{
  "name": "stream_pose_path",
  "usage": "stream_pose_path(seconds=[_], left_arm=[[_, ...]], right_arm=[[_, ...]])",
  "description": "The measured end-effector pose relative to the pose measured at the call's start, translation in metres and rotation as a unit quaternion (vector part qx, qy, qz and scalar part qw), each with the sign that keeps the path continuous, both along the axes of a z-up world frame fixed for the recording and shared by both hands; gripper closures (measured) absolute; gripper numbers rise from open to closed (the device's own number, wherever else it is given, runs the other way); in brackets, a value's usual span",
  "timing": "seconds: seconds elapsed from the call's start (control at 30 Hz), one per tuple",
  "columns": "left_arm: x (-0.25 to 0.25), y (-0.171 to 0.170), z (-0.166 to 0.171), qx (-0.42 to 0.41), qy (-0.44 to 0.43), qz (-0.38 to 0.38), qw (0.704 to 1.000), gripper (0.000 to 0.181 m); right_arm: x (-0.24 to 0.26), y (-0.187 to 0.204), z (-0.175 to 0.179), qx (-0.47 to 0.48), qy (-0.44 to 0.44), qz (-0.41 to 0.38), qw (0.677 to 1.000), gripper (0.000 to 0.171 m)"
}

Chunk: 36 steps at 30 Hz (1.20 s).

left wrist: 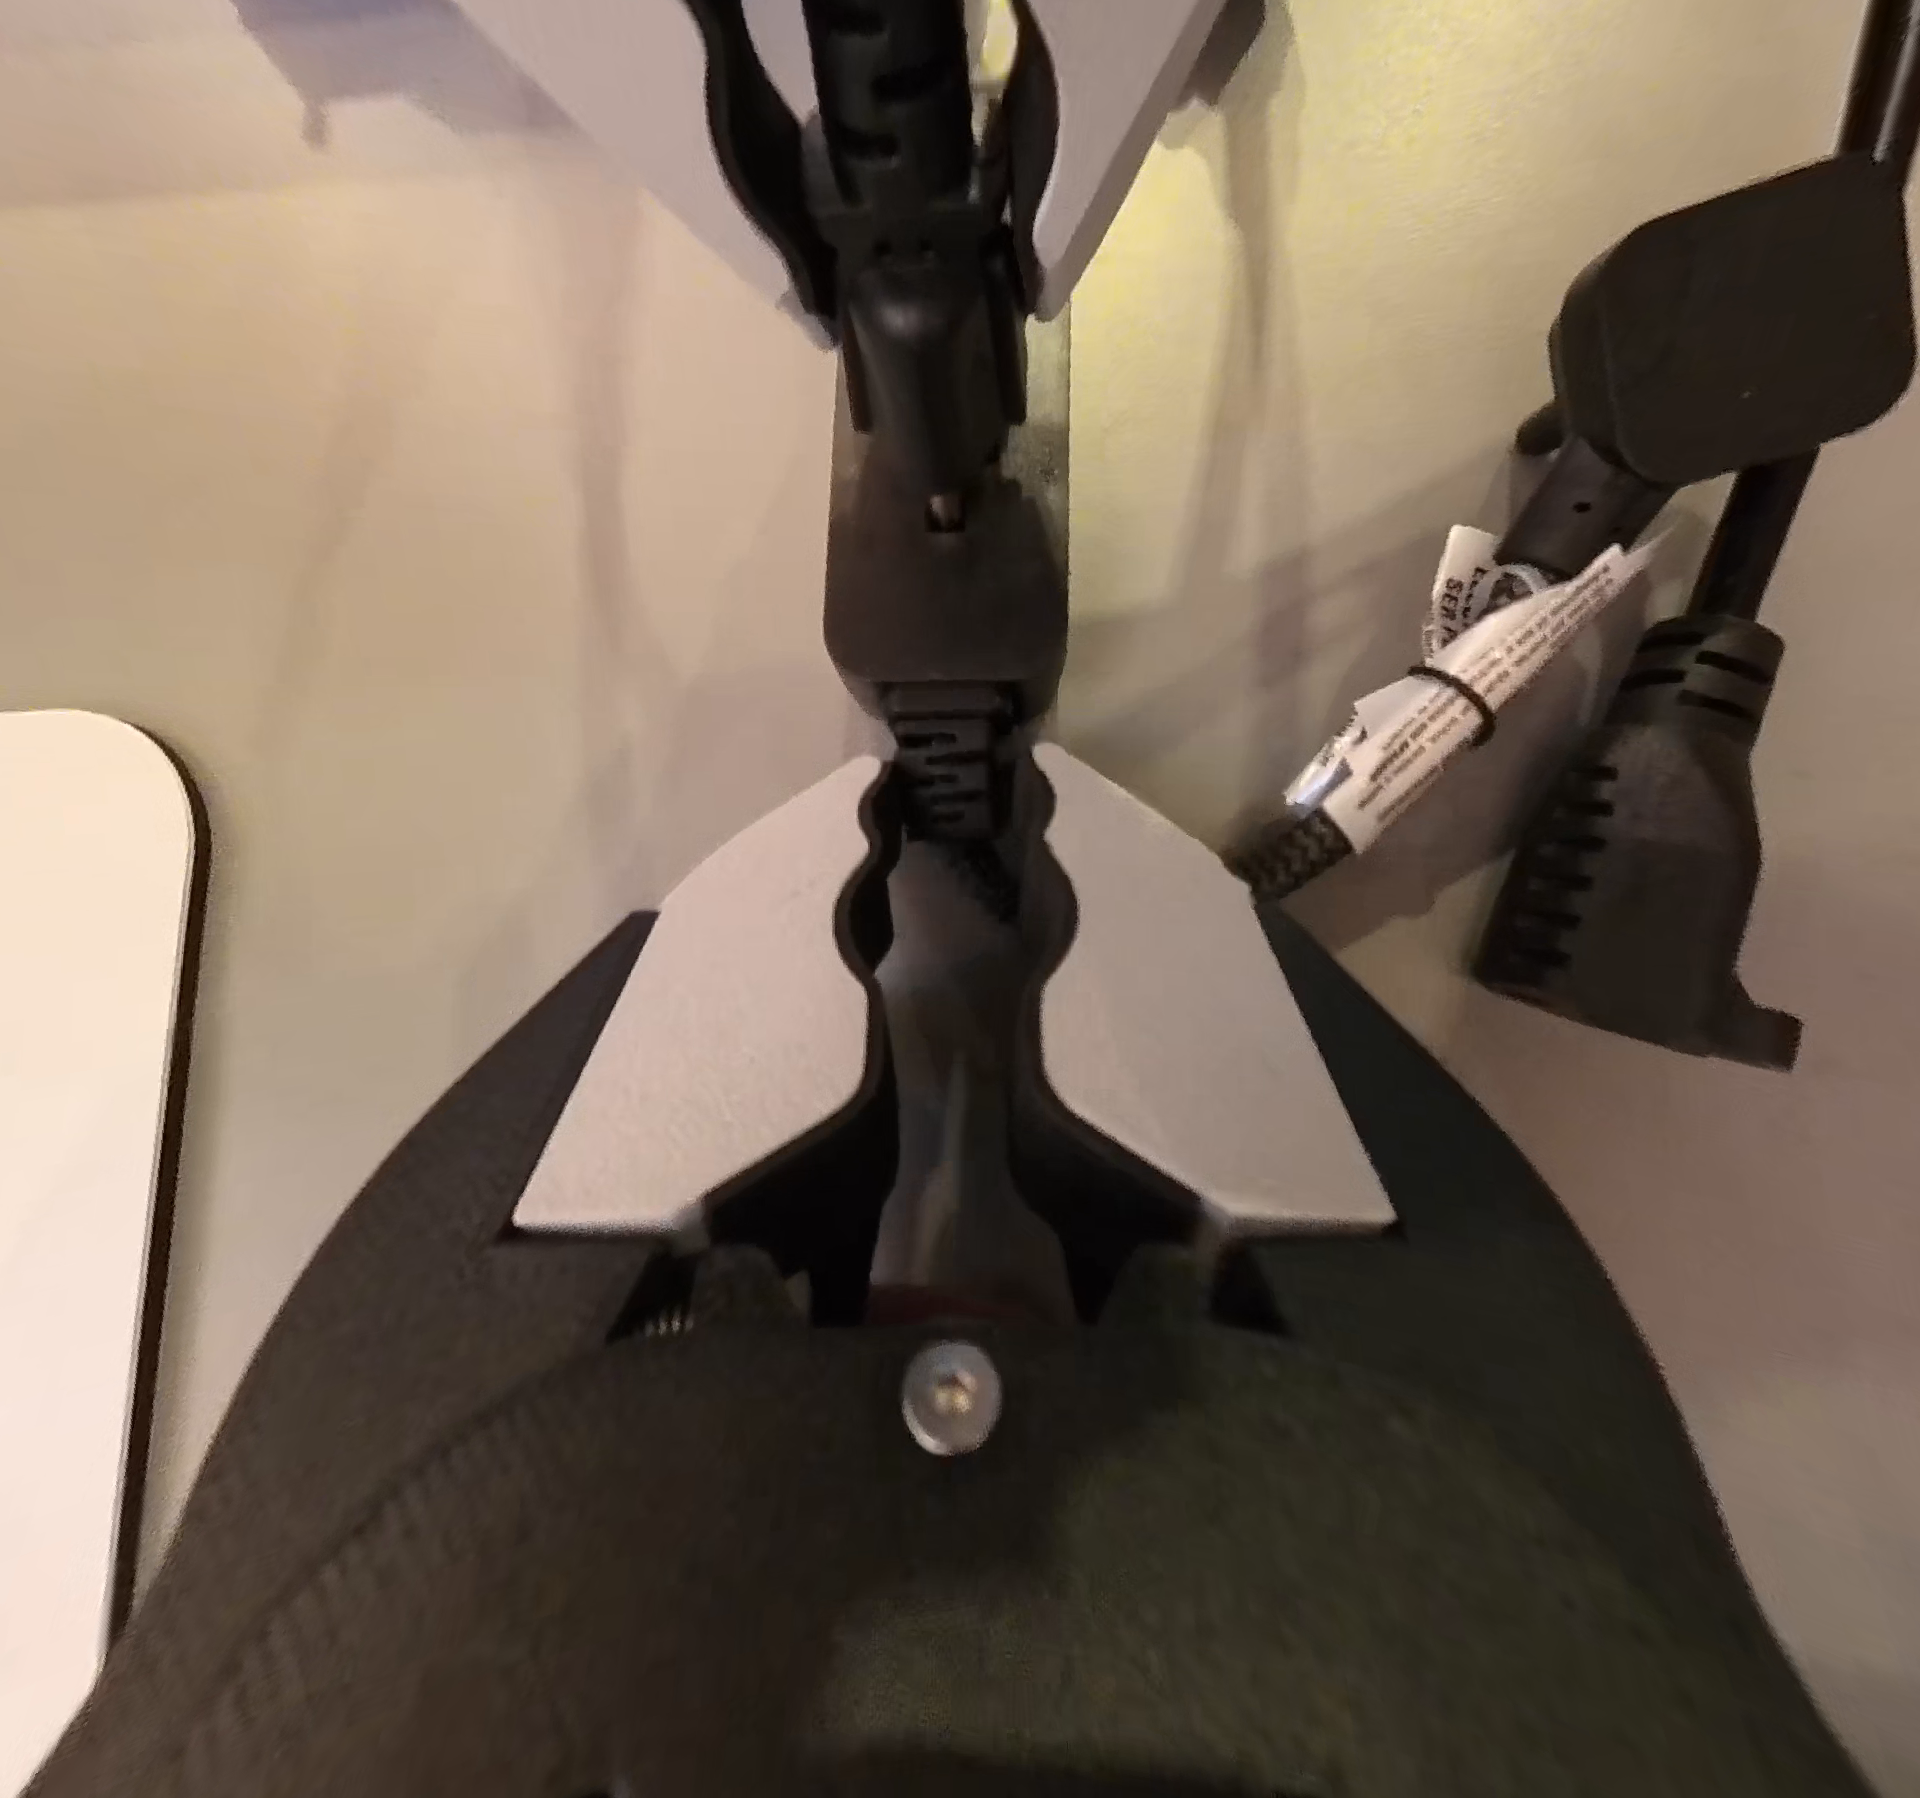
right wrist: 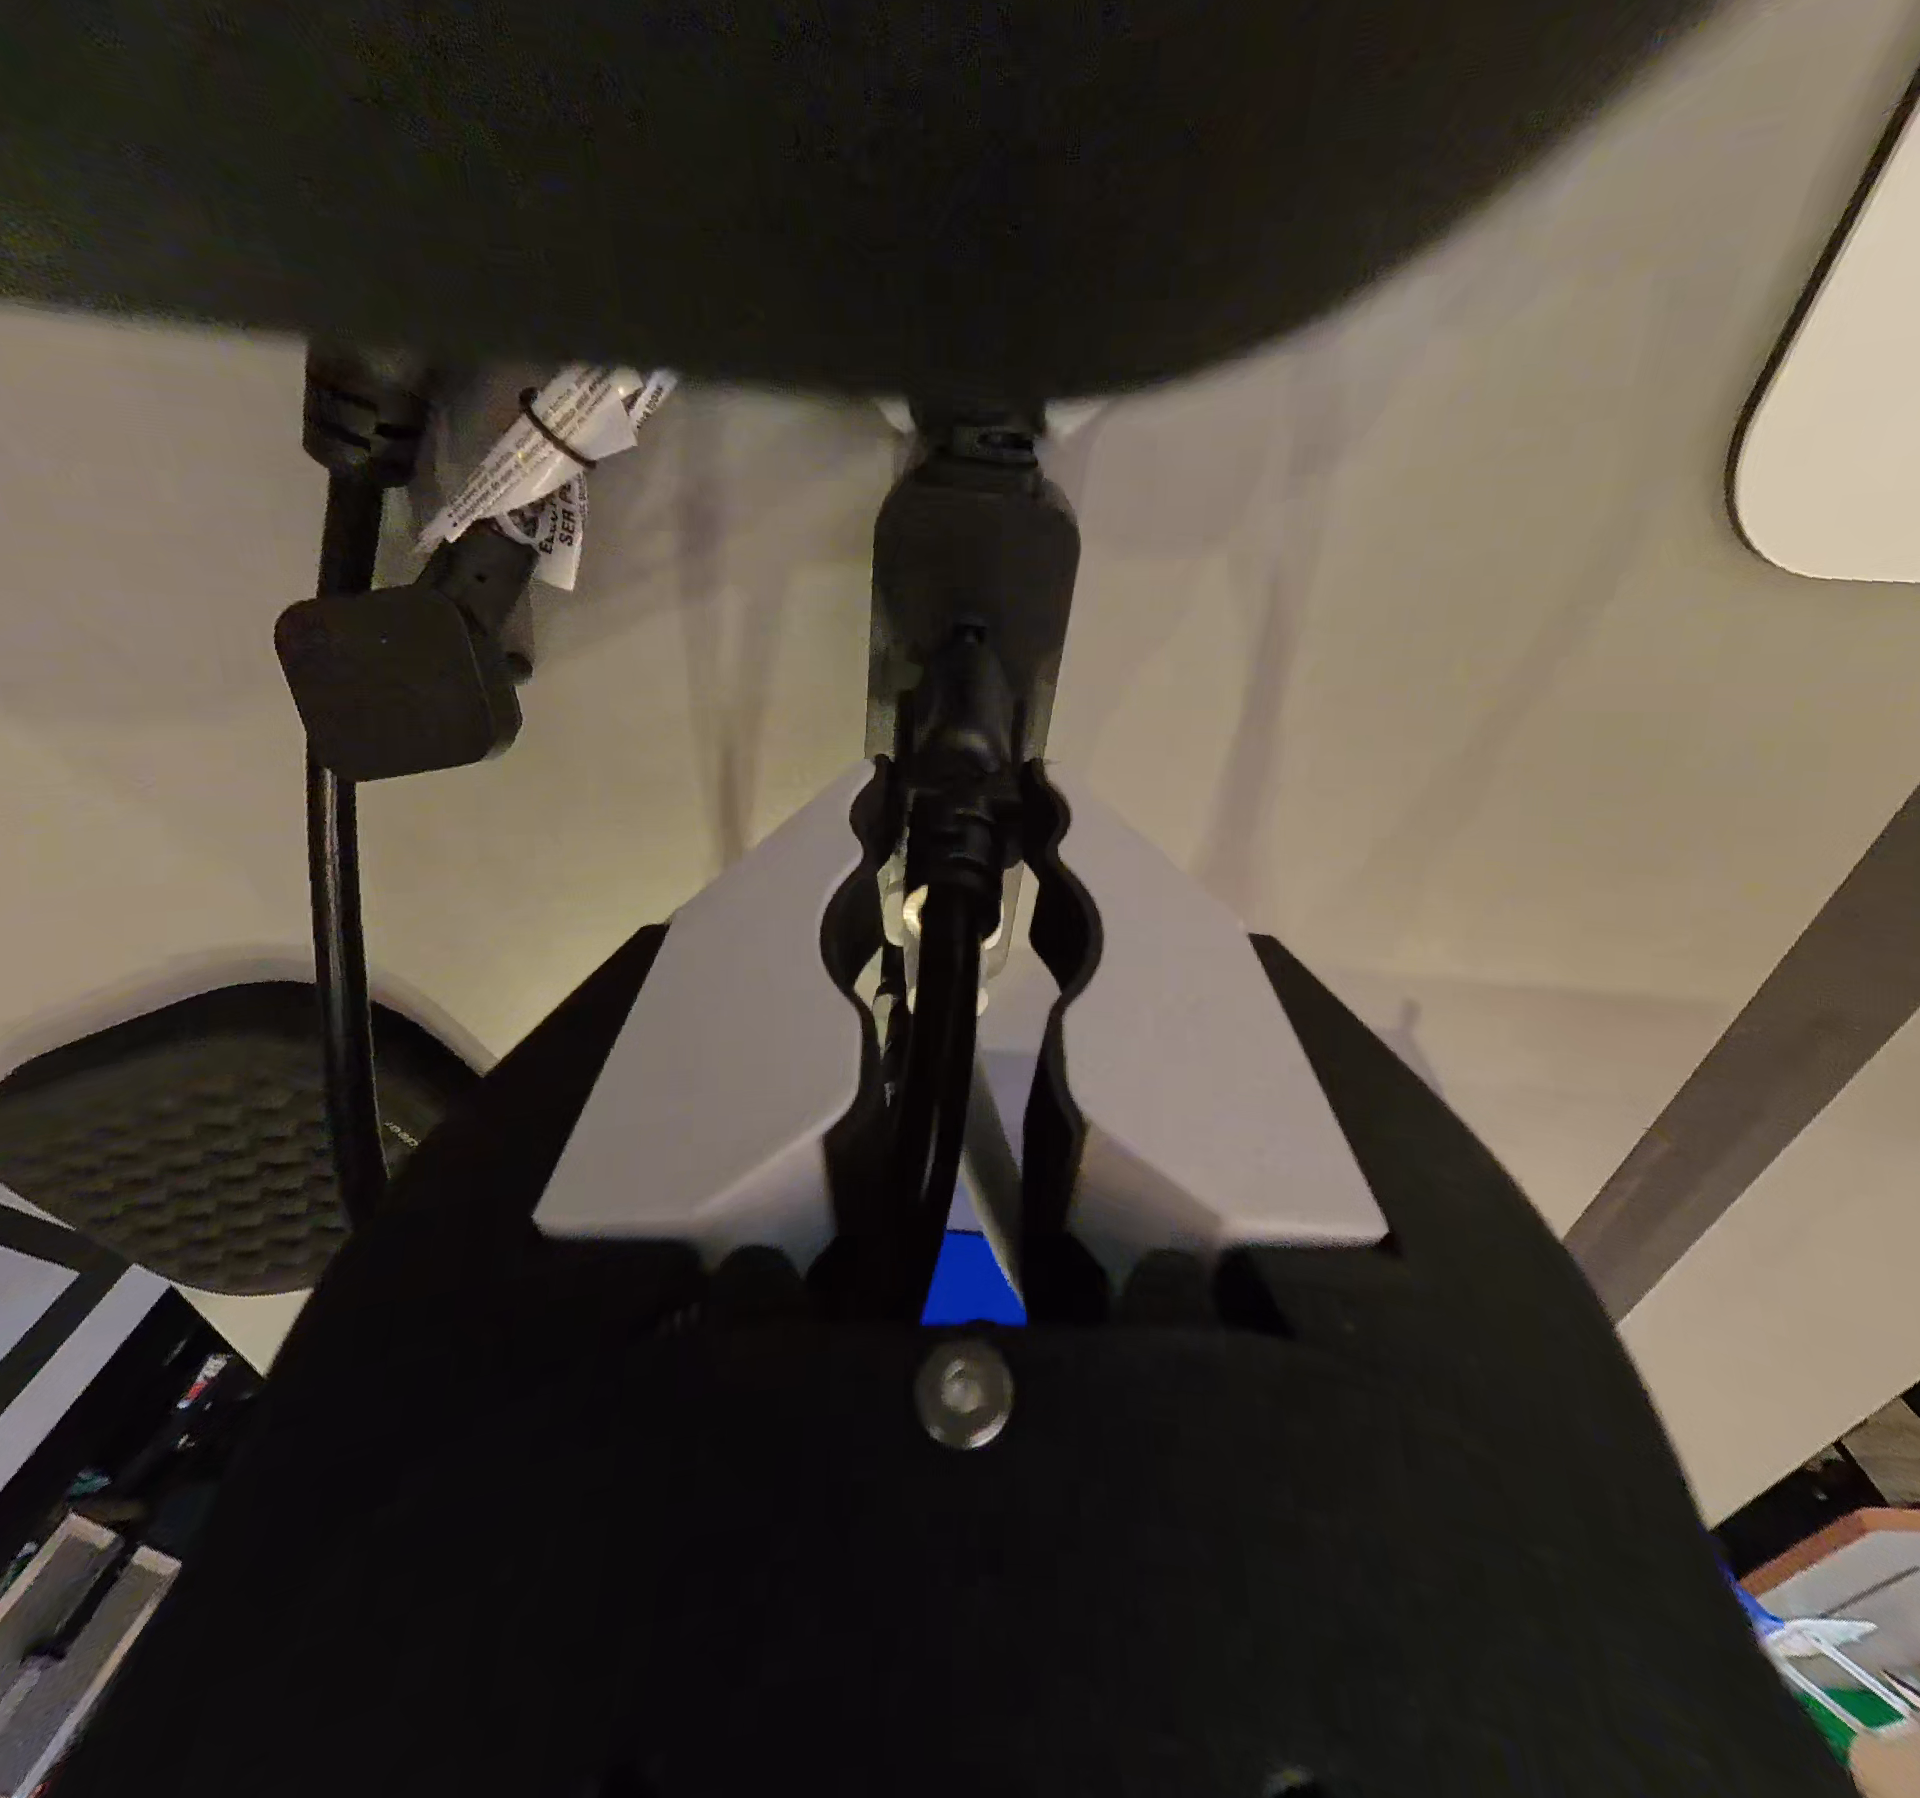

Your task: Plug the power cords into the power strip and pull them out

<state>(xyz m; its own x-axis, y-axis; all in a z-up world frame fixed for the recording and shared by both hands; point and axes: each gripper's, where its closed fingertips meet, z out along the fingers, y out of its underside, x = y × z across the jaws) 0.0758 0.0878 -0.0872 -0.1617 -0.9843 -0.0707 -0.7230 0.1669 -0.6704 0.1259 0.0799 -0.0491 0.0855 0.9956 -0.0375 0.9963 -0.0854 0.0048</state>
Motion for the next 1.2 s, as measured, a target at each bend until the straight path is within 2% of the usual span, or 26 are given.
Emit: stream_pose_path(seconds=[0.3,0.97,1.2], left_arm=[[-0.011,0.0014,0.001,-0.034,-0.002,0.006,0.999,0.161],[-0.0091,0.0028,-0.0006,-0.057,-0.002,0.019,0.998,0.166],[-0.009,0.003,-0.001,-0.059,-0.002,0.02,0.998,0.166]], right_arm=[[0.001,-0.001,-0.0013,-0.001,0.008,0.009,1.0,0.15],[0.0026,0.0008,-0.0021,0.059,-0.014,0.071,0.996,0.149],[0.0029,0.0012,-0.0025,0.051,-0.023,0.073,0.996,0.149]])
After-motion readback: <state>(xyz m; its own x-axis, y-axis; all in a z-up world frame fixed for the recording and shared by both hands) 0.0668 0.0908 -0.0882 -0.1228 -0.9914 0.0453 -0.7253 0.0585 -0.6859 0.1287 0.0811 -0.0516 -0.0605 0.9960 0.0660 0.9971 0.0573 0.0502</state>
